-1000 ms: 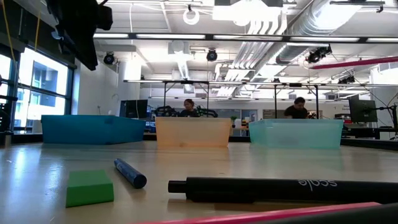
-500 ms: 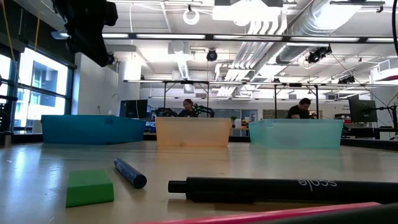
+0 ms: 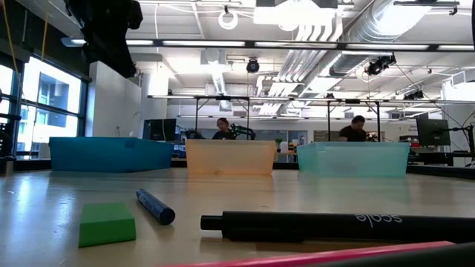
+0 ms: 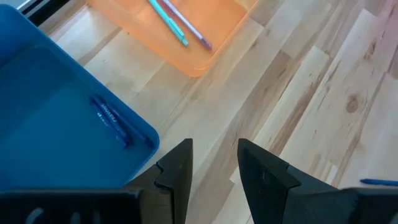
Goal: Sort crayons/erasers/pens/pencils in bins
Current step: Put the top pink pencil into the pink bin
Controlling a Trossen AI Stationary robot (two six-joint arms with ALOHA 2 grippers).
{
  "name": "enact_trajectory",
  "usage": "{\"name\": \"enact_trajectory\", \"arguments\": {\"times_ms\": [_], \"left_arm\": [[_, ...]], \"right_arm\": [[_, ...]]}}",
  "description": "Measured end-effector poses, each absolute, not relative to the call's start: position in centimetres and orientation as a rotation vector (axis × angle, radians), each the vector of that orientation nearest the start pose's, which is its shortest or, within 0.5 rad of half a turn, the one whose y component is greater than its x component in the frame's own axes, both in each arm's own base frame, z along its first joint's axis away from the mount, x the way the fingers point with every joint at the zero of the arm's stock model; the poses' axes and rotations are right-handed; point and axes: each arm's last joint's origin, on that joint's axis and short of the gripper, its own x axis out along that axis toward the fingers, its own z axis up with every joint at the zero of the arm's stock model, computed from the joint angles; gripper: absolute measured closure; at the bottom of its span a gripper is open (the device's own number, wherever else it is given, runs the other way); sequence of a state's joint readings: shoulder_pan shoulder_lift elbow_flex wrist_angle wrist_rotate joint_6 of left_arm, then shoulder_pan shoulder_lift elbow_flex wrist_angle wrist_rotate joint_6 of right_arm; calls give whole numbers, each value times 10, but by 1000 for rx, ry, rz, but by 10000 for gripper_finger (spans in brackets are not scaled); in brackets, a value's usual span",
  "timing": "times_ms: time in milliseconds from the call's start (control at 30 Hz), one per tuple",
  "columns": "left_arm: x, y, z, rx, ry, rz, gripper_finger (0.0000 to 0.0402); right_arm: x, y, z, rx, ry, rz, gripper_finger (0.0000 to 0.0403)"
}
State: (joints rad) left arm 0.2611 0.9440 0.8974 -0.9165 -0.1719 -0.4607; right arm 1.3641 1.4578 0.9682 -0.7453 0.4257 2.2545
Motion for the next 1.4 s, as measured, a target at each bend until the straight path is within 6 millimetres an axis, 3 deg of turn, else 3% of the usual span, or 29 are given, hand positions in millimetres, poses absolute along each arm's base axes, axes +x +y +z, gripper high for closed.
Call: {"name": "enact_trajectory", "arguments": {"times_ms": [467,833,1067,1233,1400], "left_arm": [[161,48,287,-491,852,631,284],[161,48,287,-491,854,631,284],[161,48,287,-455,865,613,284],[161,48,287,-436,870,603,284],[161,48,287,-437,870,603,284]], "right_arm": [[84,246,219,1013,1184,-437,402],[96,230,279,928,1256,-629,402],[94,233,305,958,1414,-609,402],[94,237,305,970,1474,-604,402],[103,246,292,948,1503,-651,402]]}}
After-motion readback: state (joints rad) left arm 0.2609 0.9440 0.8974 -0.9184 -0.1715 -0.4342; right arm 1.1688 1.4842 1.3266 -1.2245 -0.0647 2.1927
